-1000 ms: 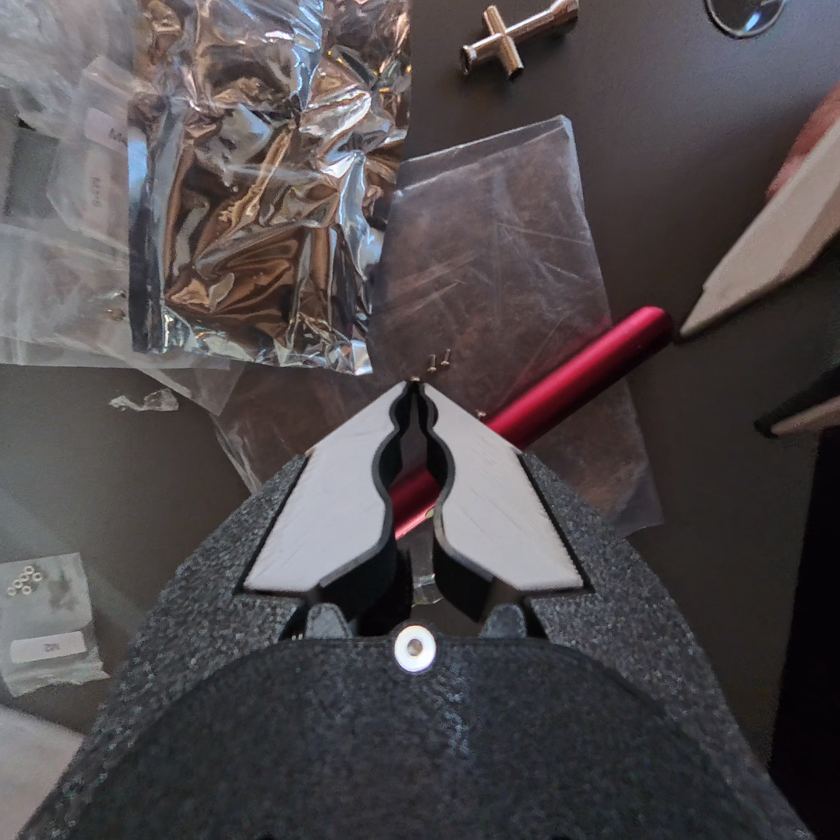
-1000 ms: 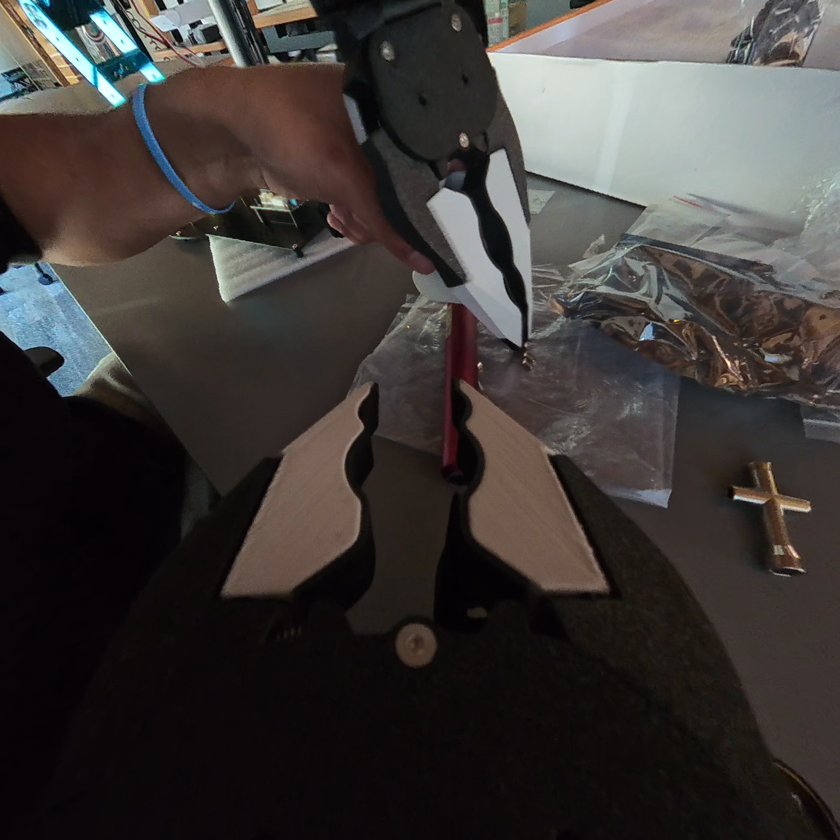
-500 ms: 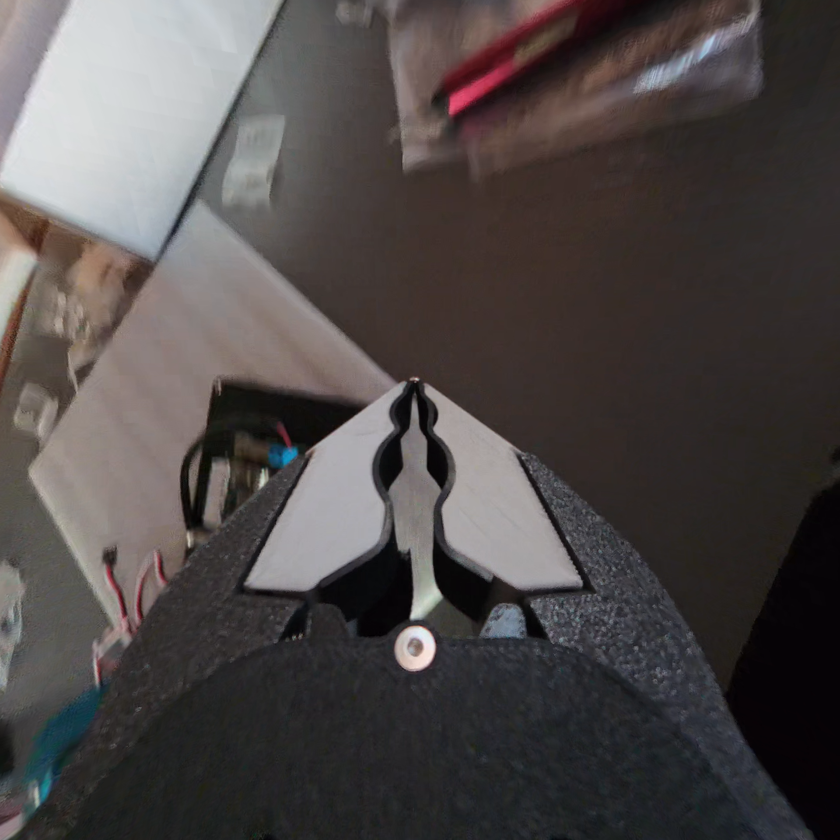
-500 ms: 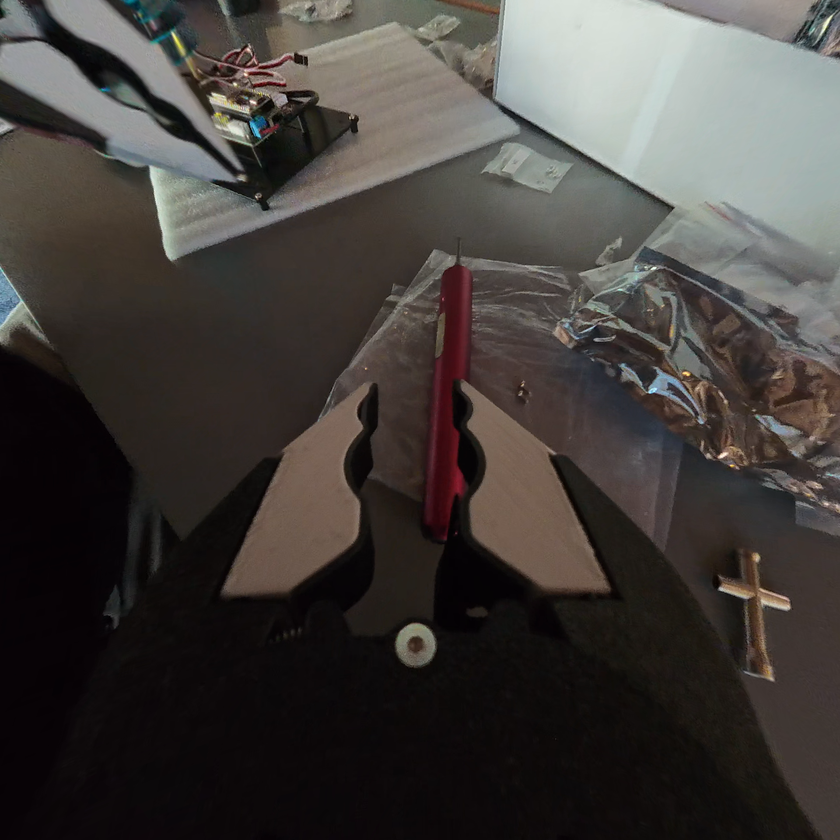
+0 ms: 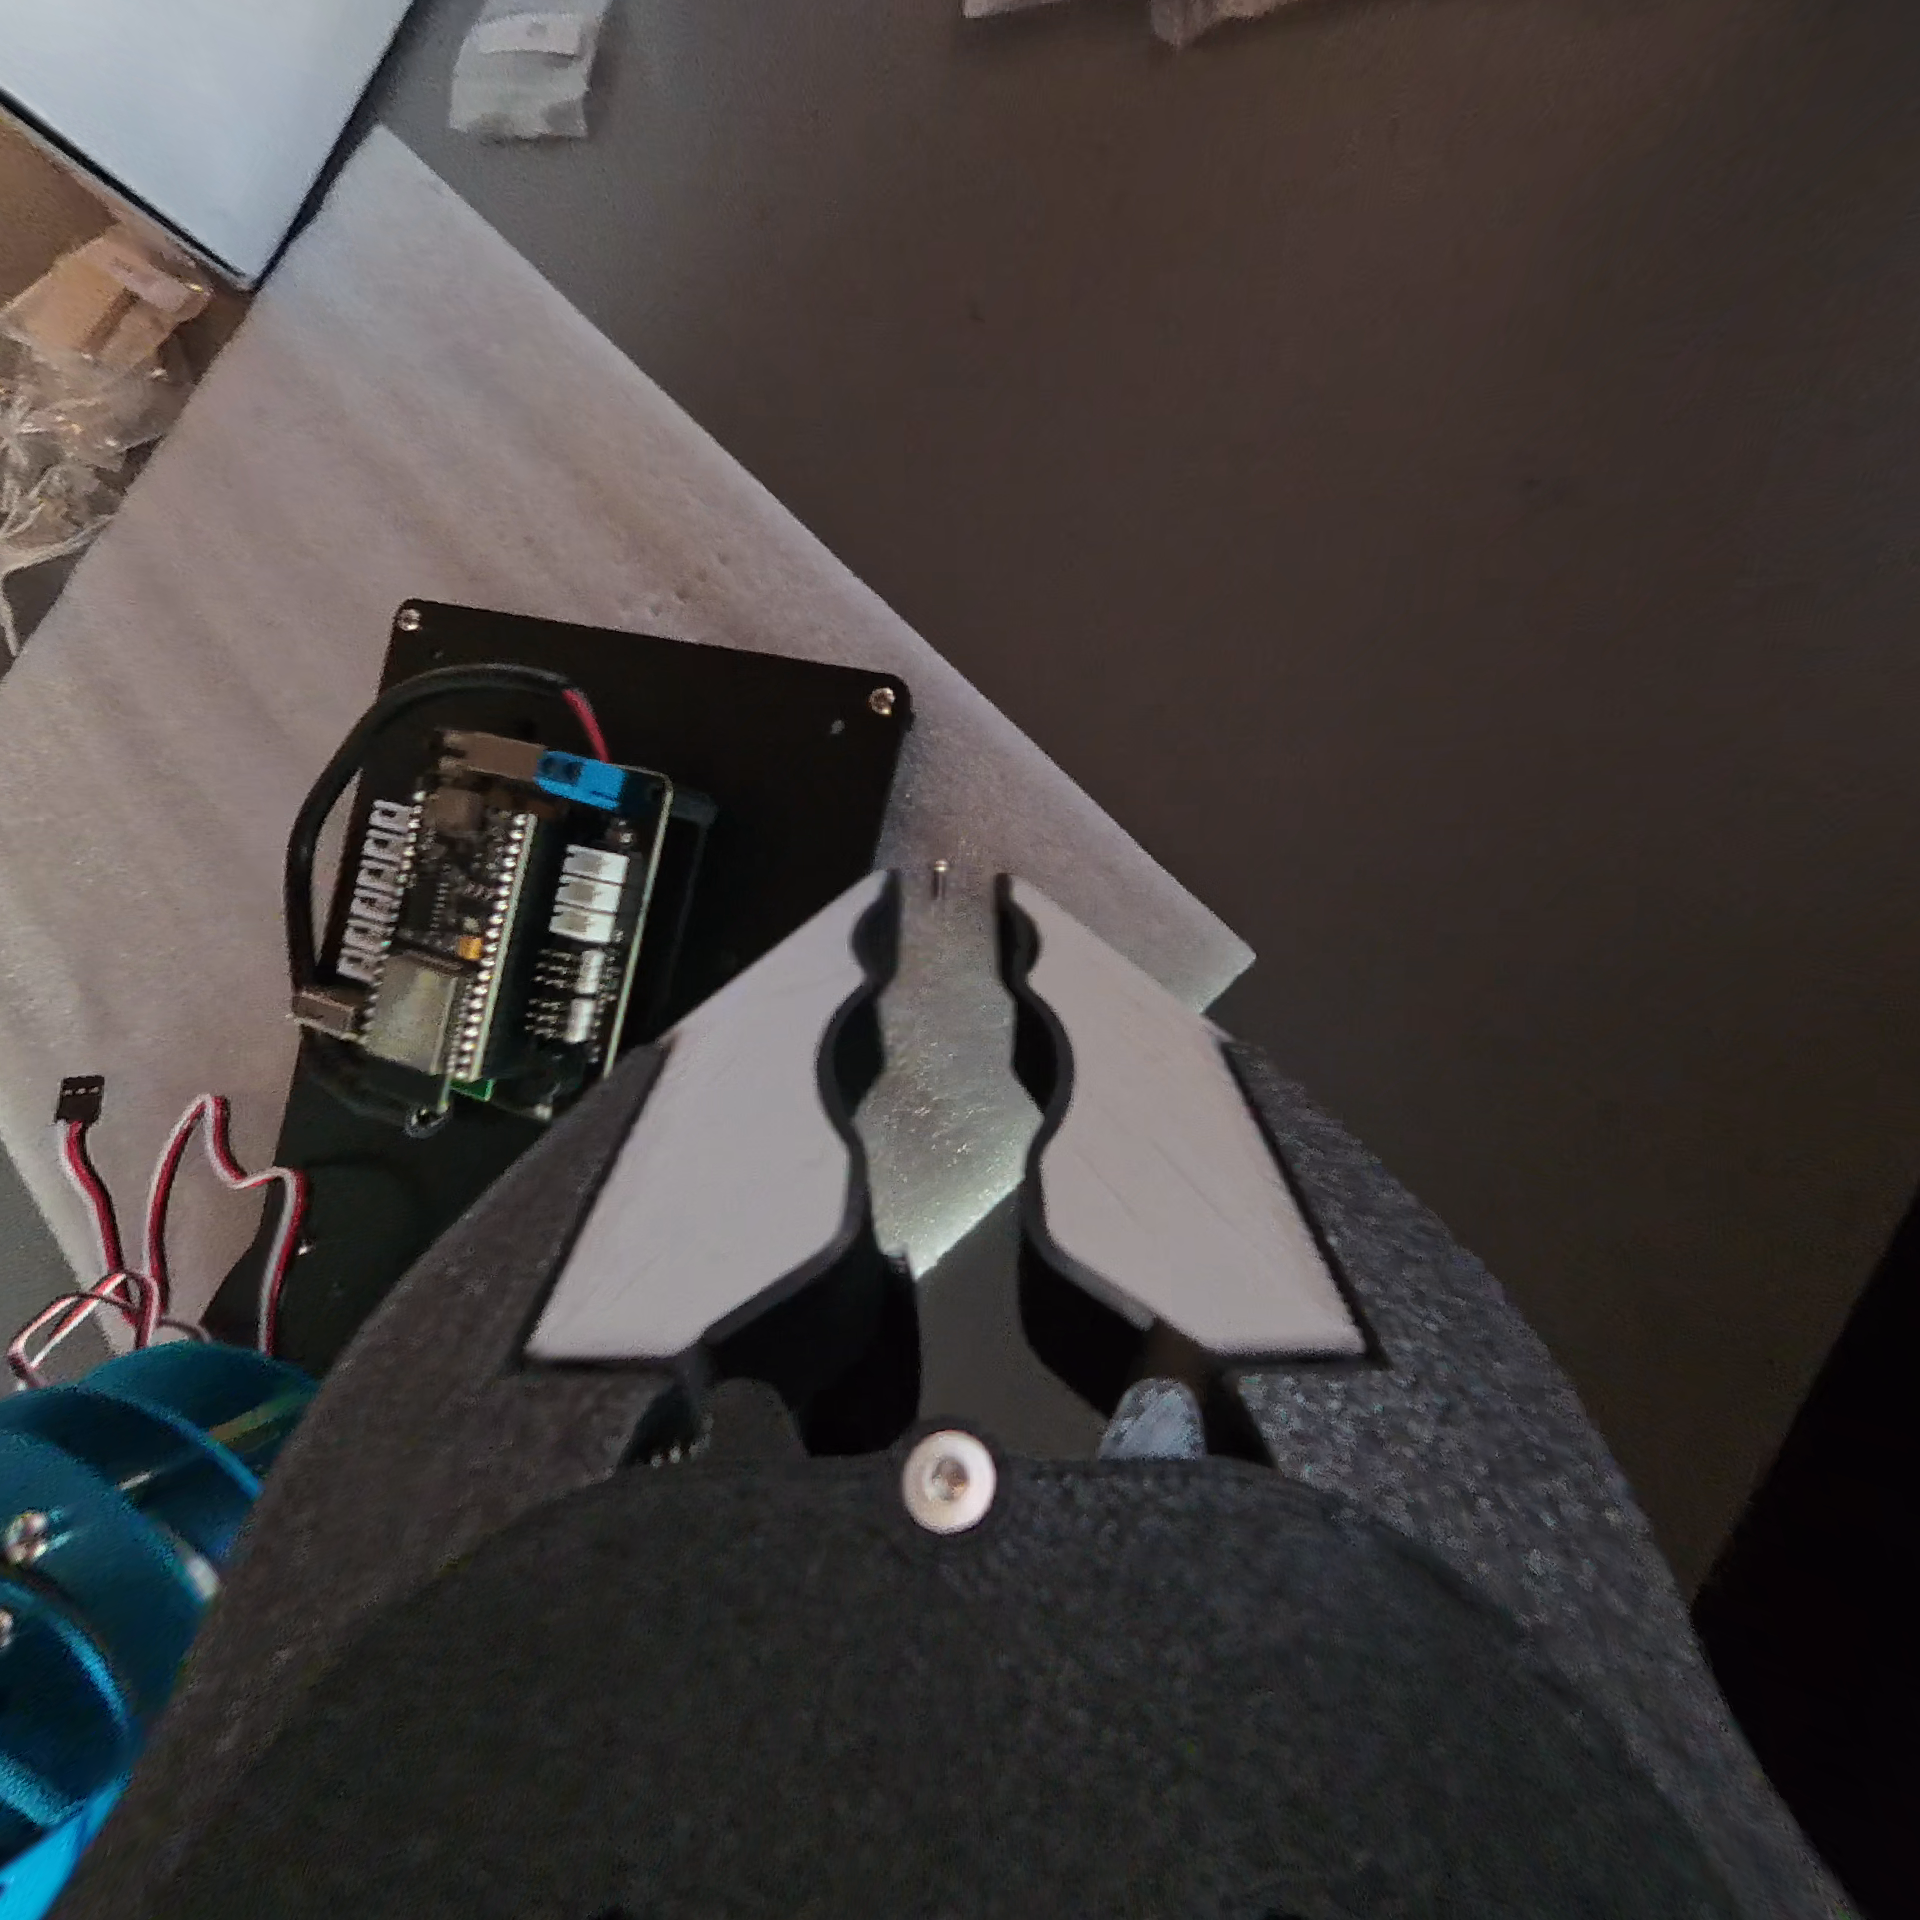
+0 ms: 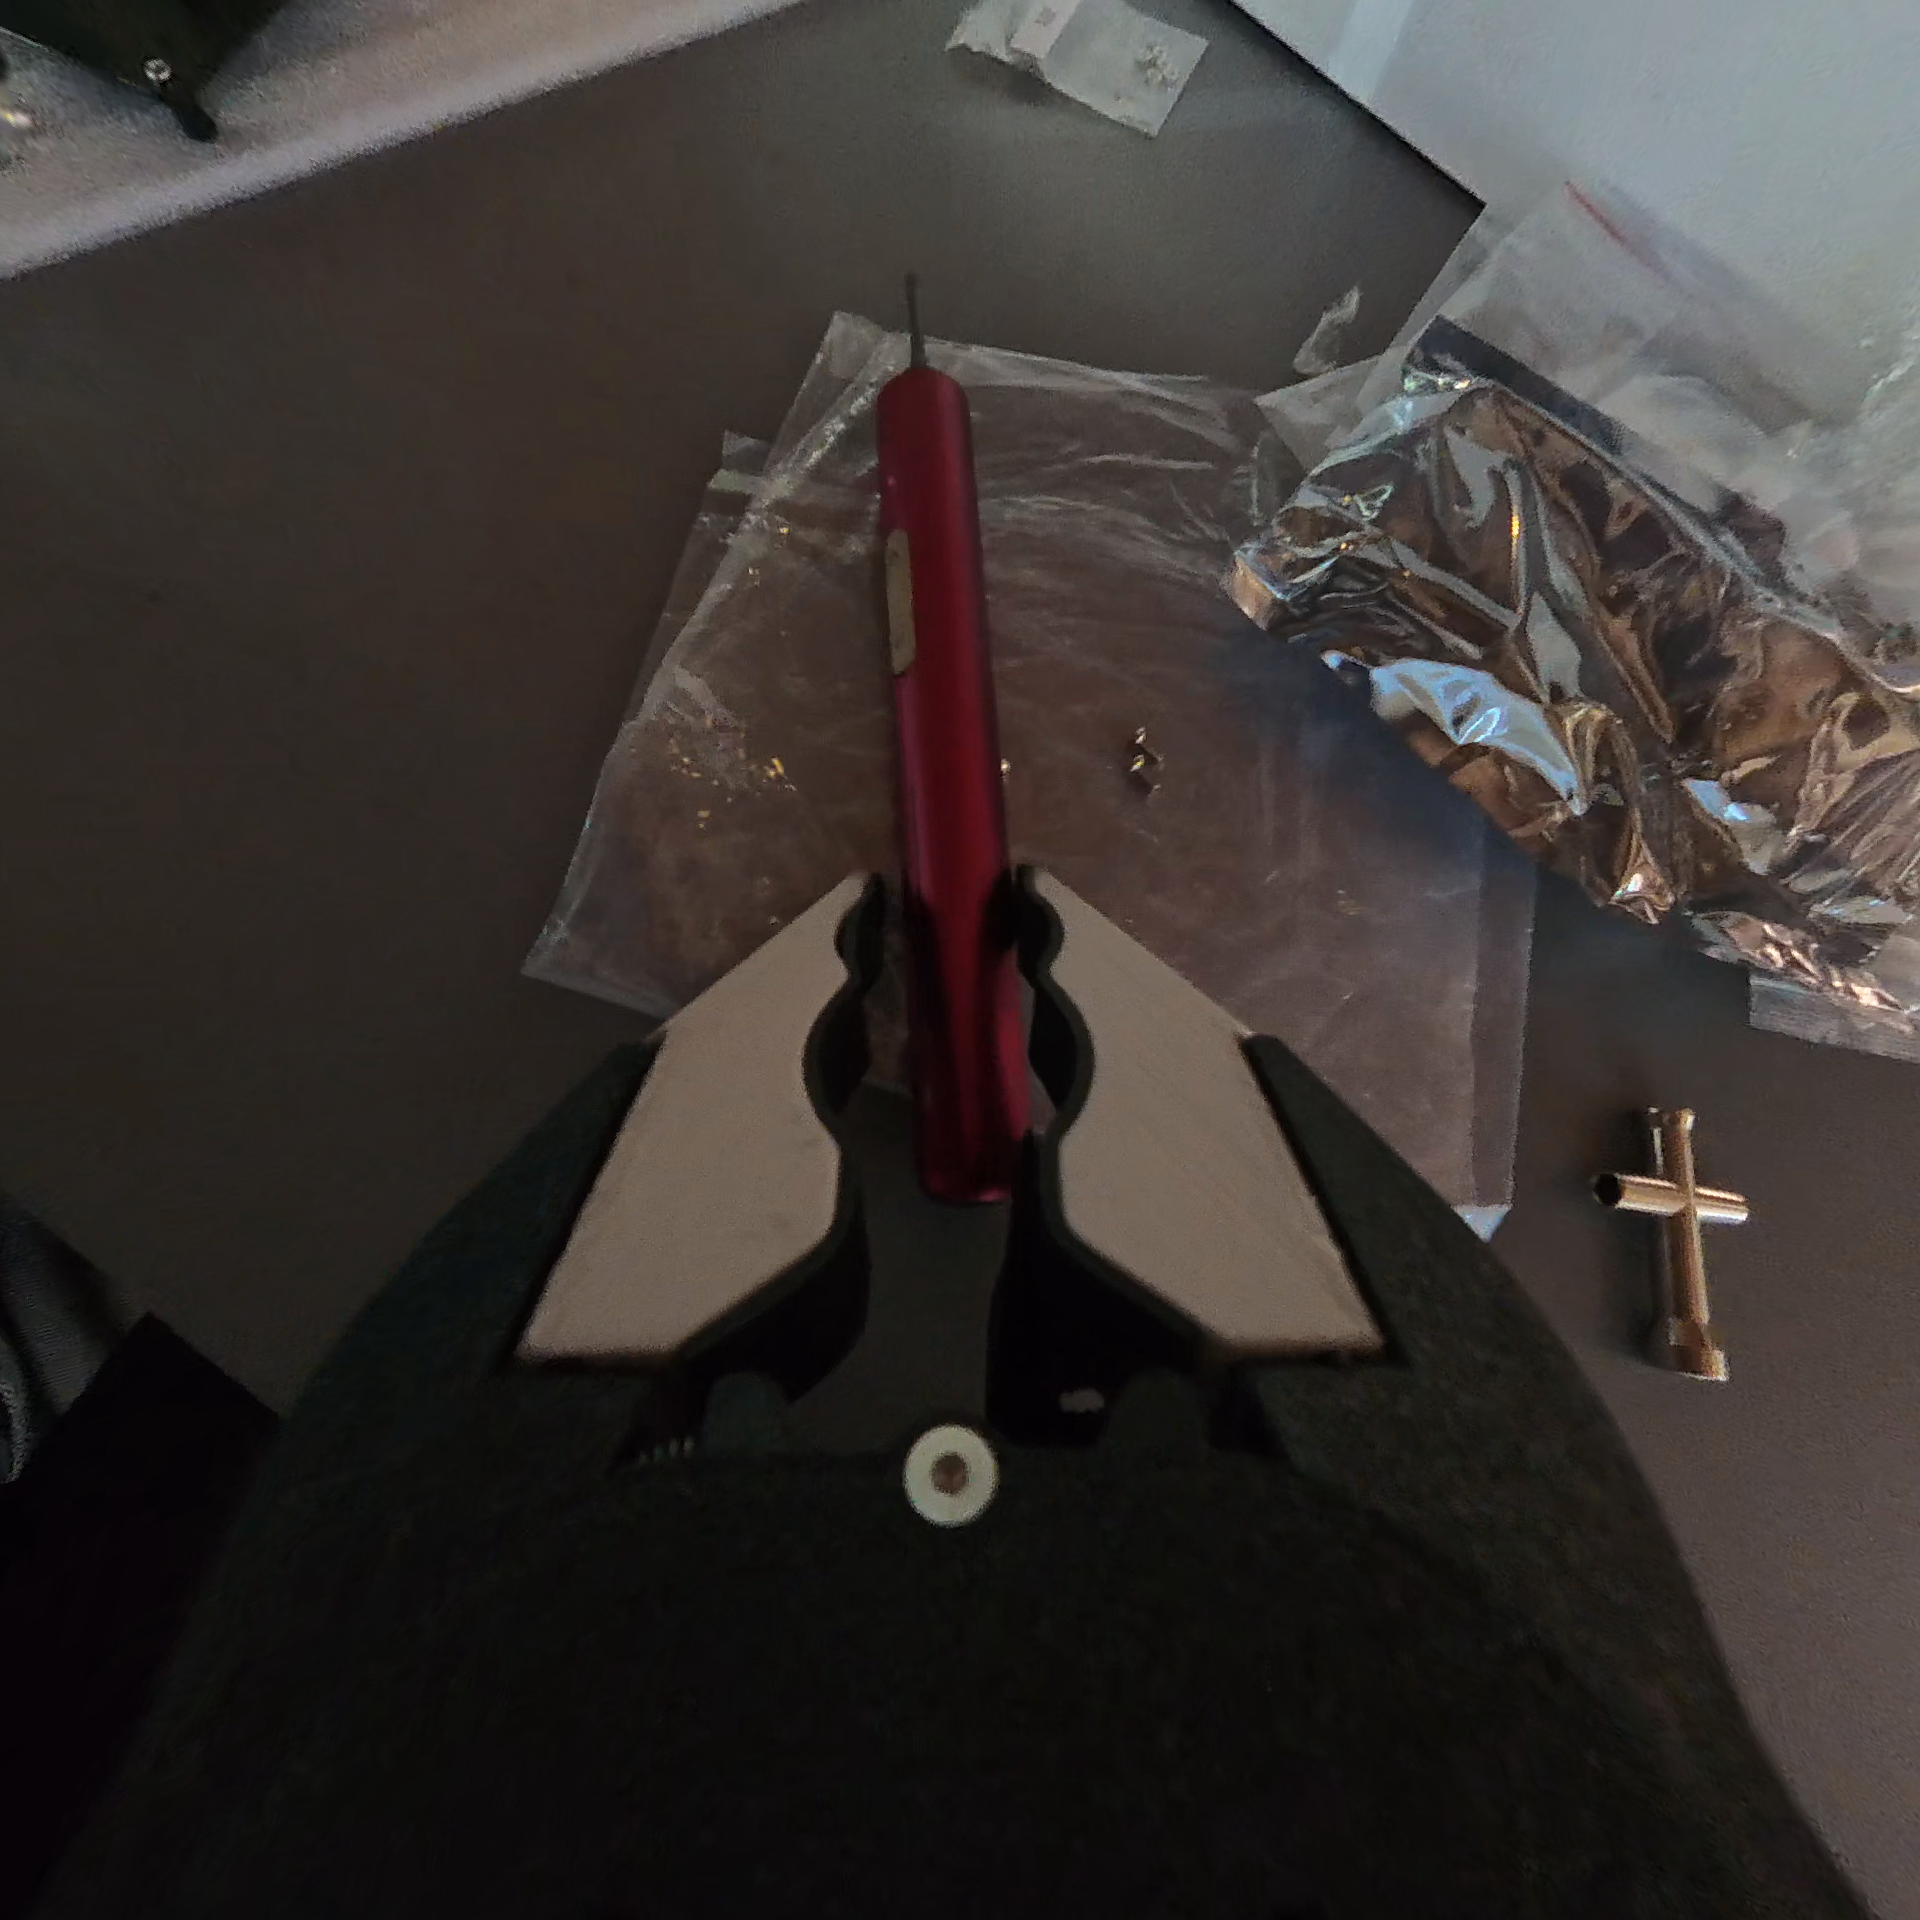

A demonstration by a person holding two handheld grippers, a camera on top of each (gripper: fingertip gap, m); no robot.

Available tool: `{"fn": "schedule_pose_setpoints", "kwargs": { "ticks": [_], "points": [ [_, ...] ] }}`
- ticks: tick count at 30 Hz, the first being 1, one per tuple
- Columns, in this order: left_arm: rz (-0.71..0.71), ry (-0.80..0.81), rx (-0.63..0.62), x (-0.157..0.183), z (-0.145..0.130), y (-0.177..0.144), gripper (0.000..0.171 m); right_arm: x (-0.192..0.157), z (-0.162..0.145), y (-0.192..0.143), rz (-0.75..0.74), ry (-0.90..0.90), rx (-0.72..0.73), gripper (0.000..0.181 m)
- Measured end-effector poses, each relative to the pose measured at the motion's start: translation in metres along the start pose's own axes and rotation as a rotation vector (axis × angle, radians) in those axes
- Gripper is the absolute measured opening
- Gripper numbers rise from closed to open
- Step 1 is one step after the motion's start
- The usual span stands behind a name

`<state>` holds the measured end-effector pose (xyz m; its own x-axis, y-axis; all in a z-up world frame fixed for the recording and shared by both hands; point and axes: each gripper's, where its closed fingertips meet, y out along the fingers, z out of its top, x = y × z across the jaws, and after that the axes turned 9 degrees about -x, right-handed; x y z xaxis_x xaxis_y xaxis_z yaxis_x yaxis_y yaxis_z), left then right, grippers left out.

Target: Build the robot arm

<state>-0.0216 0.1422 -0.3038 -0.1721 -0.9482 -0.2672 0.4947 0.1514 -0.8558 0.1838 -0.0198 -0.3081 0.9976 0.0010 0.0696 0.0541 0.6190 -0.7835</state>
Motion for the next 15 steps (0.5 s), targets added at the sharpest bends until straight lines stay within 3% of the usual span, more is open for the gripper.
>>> {"fn": "schedule_pose_setpoints", "kwargs": {
  "ticks": [3, 7, 11, 15],
  "points": [
    [-0.022, -0.02, 0.067, 0.002, 0.017, -0.017, 0.039, 0.001, 0.001, 0.001, -0.012, 0.014, -0.003, 0.019],
    [0.004, 0.142, 0.235, 0.017, 0.085, -0.038, 0.043, -0.003, 0.002, -0.001, 0.064, 0.044, -0.021, 0.018],
    [0.182, 0.409, 0.292, 0.031, 0.15, -0.016, 0.057, -0.015, 0.012, -0.014, 0.217, 0.084, 0.017, 0.018],
    [0.307, 0.672, 0.251, 0.046, 0.169, 0.022, 0.065, -0.022, 0.022, -0.036, 0.333, 0.107, 0.067, 0.018]
  ]
}}
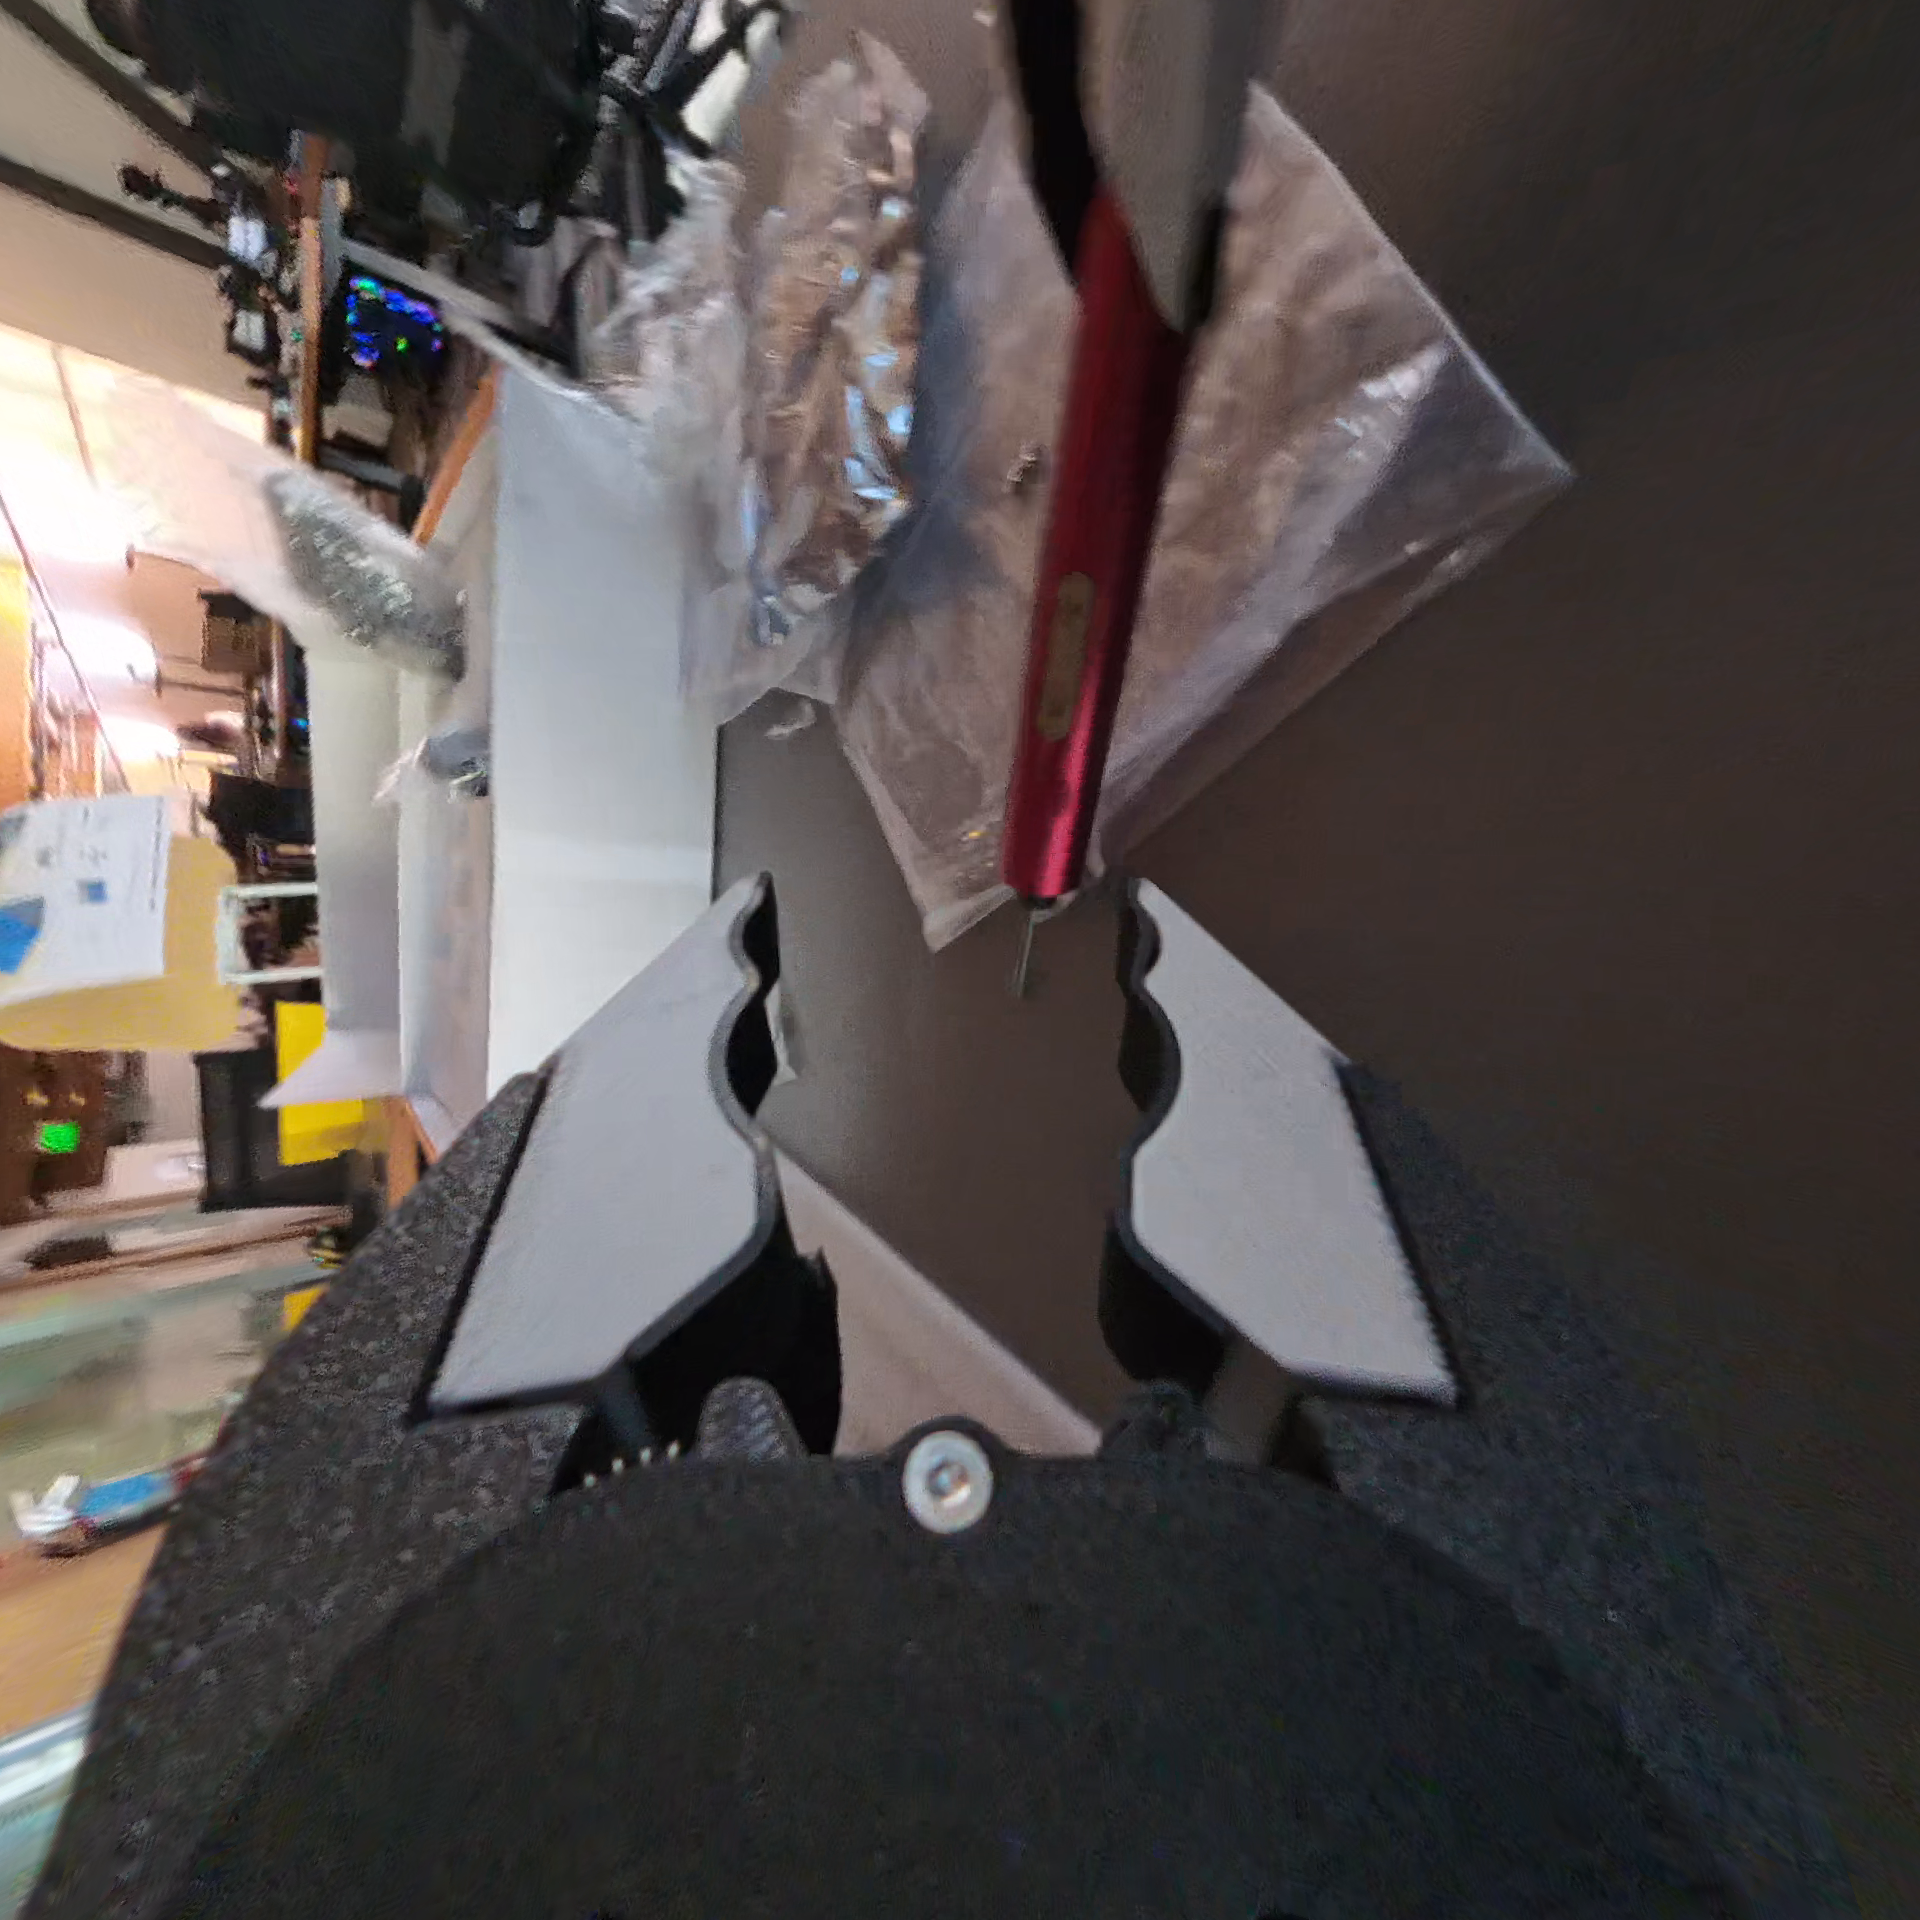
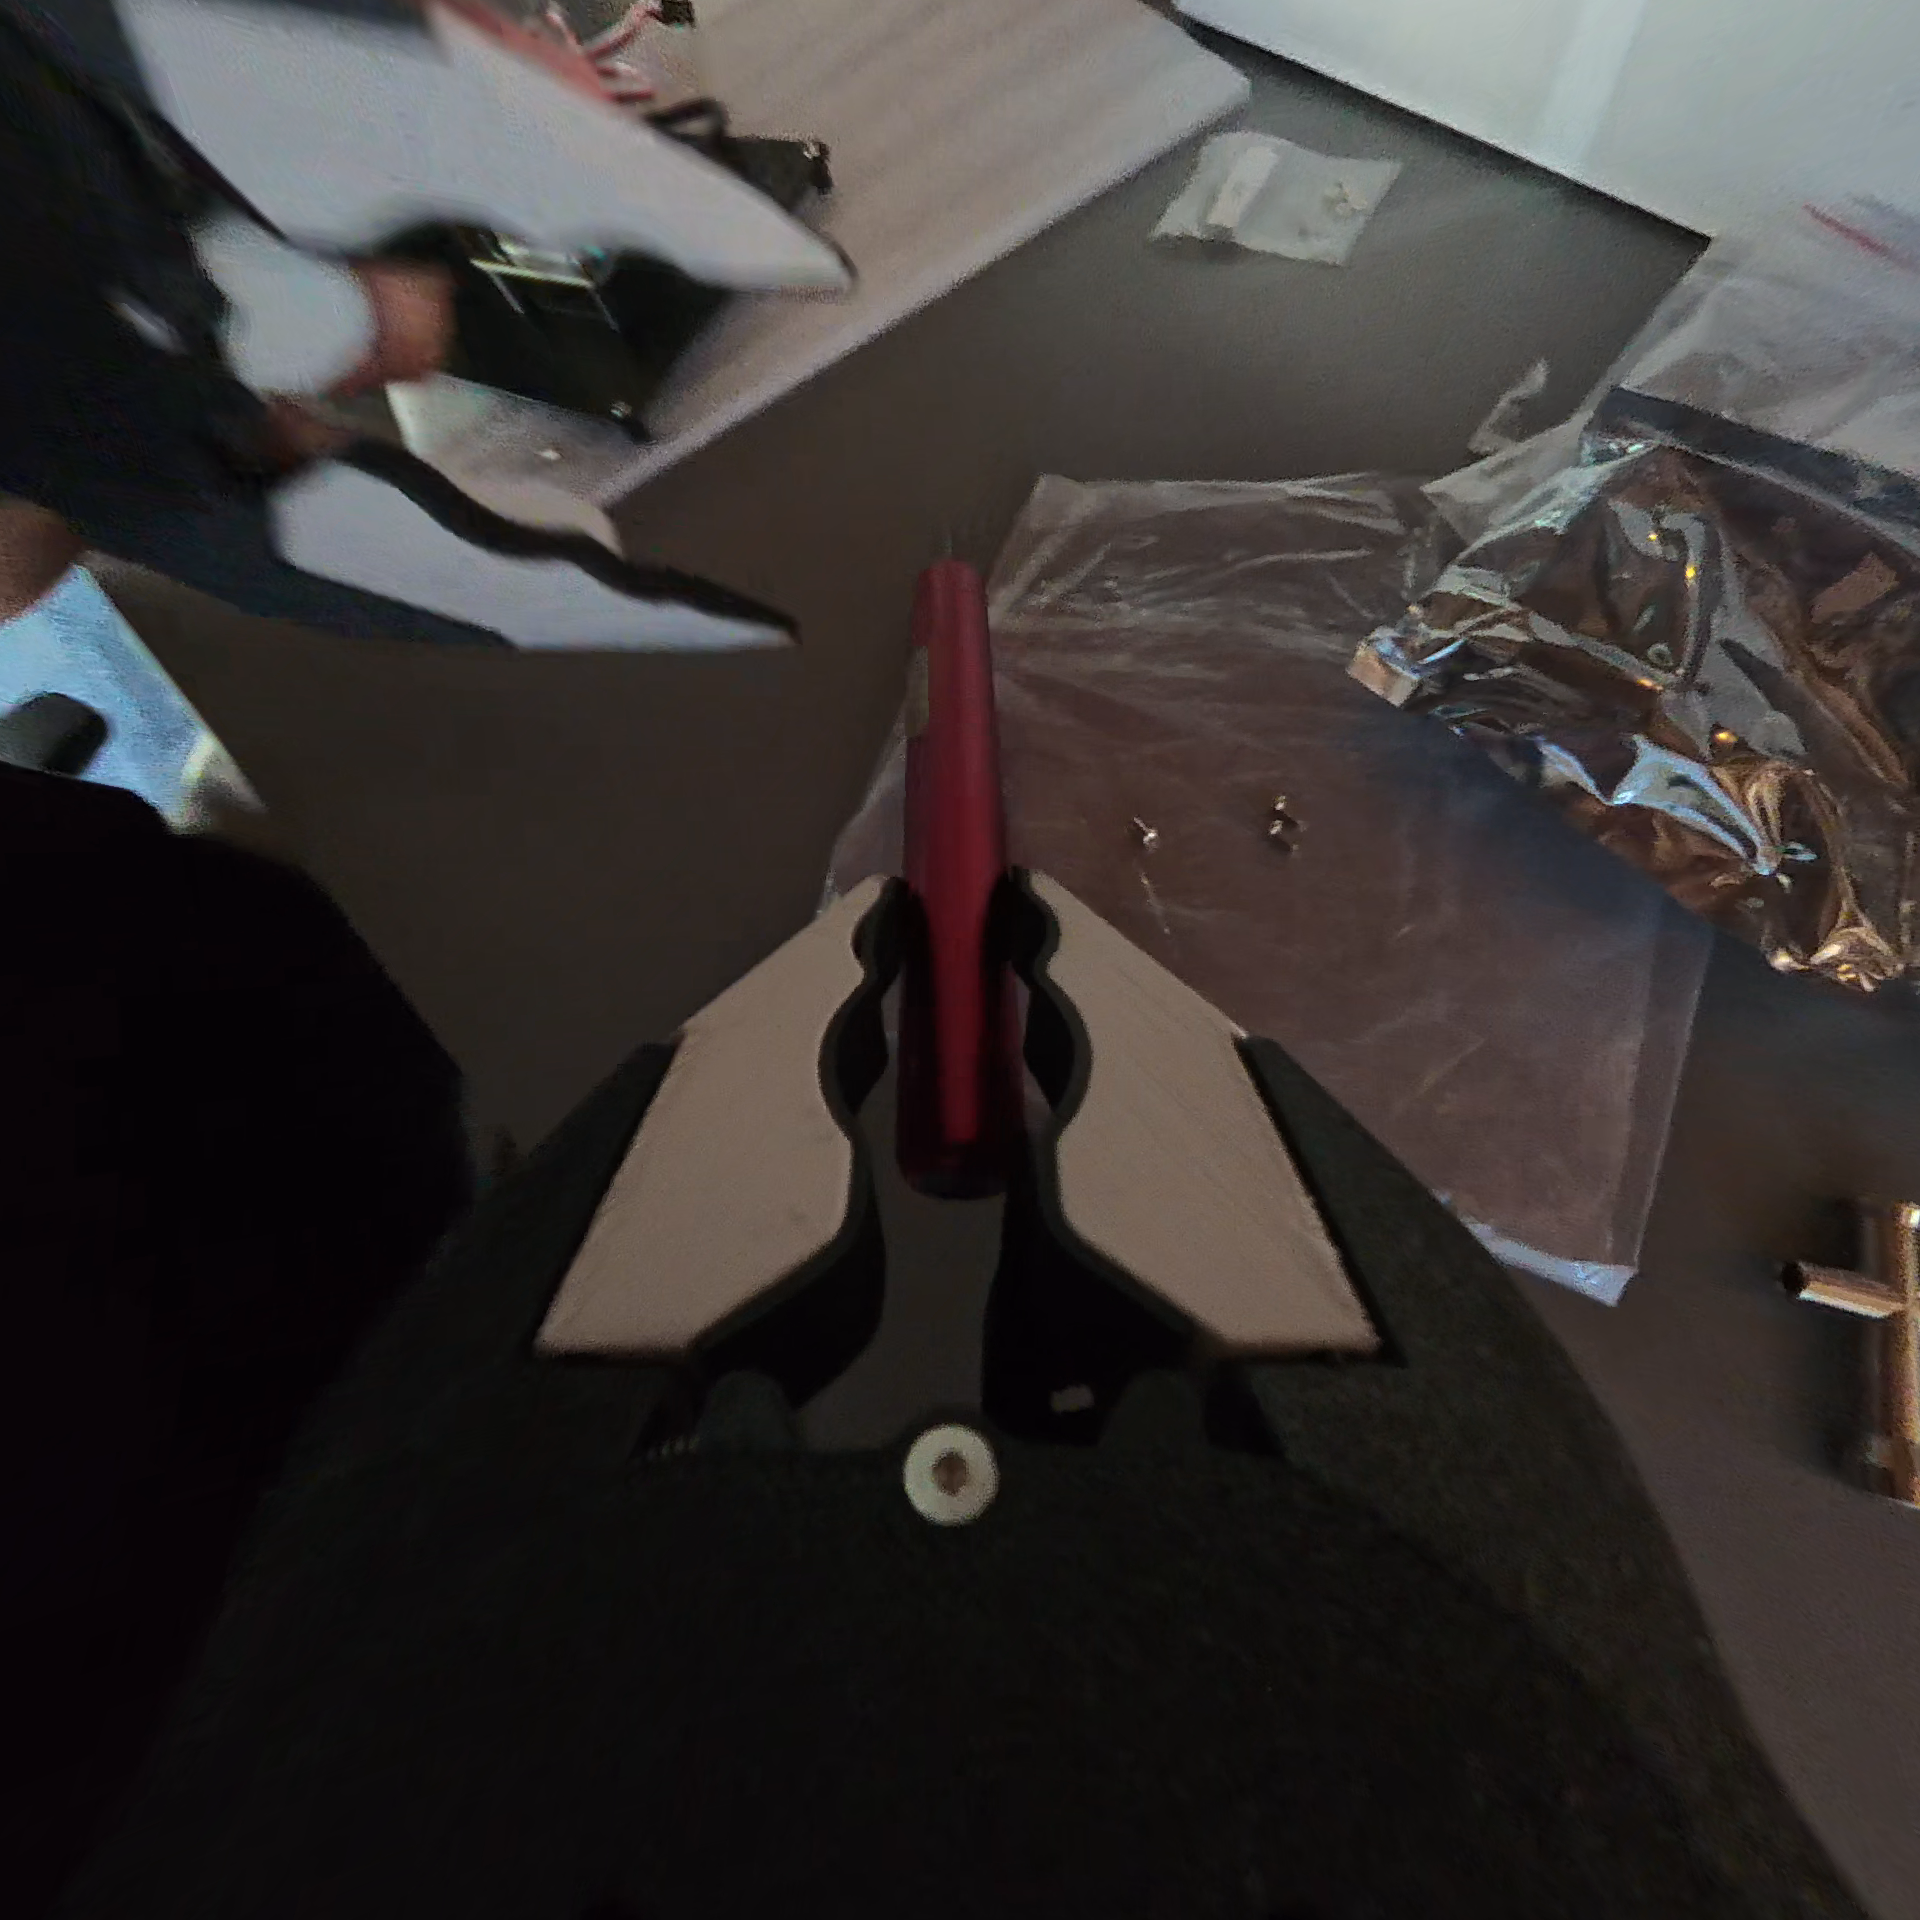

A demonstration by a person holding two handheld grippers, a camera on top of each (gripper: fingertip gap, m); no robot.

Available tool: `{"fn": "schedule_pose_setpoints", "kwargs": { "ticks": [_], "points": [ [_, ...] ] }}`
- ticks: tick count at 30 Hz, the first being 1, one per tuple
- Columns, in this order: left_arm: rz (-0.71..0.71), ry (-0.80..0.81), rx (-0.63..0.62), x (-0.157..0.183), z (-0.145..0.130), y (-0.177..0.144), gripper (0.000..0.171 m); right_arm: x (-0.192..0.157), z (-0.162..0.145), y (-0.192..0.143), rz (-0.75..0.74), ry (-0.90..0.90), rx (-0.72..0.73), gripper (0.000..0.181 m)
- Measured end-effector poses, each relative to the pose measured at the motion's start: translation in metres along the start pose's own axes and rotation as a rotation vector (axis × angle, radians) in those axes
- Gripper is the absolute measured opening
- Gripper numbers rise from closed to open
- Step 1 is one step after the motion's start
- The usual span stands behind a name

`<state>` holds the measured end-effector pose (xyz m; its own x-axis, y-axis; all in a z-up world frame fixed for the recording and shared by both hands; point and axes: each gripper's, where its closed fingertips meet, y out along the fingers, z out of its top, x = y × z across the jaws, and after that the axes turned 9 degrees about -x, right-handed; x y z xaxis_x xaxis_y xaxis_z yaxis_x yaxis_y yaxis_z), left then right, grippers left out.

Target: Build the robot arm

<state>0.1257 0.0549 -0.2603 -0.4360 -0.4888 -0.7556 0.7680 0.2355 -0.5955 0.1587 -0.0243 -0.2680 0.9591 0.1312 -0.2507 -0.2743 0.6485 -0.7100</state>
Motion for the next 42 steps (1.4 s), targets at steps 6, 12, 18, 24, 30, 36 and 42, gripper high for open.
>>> {"fn": "schedule_pose_setpoints", "kwargs": {
  "ticks": [6, 12, 18, 24, 30, 36, 42],
  "points": [
    [0.047, 0.132, 0.001, 0.015, 0.017, 0.011, 0.034, -0.025, 0.017, -0.018, 0.099, -0.057, 0.036, 0.017],
    [0.068, 0.05, 0.057, 0.005, 0.021, -0.016, 0.02, -0.049, 0.033, -0.033, 0.076, -0.302, 0.075, 0.019],
    [-0.368, -0.255, 0.232, 0.008, 0.023, -0.072, 0.02, -0.084, 0.064, -0.116, 0.029, -0.683, 0.407, 0.058],
    [-0.724, -0.391, 0.395, 0.018, 0.028, -0.134, 0.021, -0.062, 0.052, -0.073, 0.057, -0.801, 0.421, 0.06],
    [-0.767, -0.632, 0.46, -0.002, 0.019, -0.155, 0.02, -0.067, 0.056, -0.043, -0.017, -0.766, 0.527, 0.045],
    [-0.722, -0.74, 0.543, -0.047, 0.023, -0.178, 0.02, -0.066, 0.075, -0.012, -0.192, -0.691, 0.544, 0.055],
    [-0.668, -0.82, 0.618, -0.108, 0.044, -0.211, 0.02, -0.093, 0.117, 0.023, -0.377, -0.77, 0.62, 0.06]
  ]
}}
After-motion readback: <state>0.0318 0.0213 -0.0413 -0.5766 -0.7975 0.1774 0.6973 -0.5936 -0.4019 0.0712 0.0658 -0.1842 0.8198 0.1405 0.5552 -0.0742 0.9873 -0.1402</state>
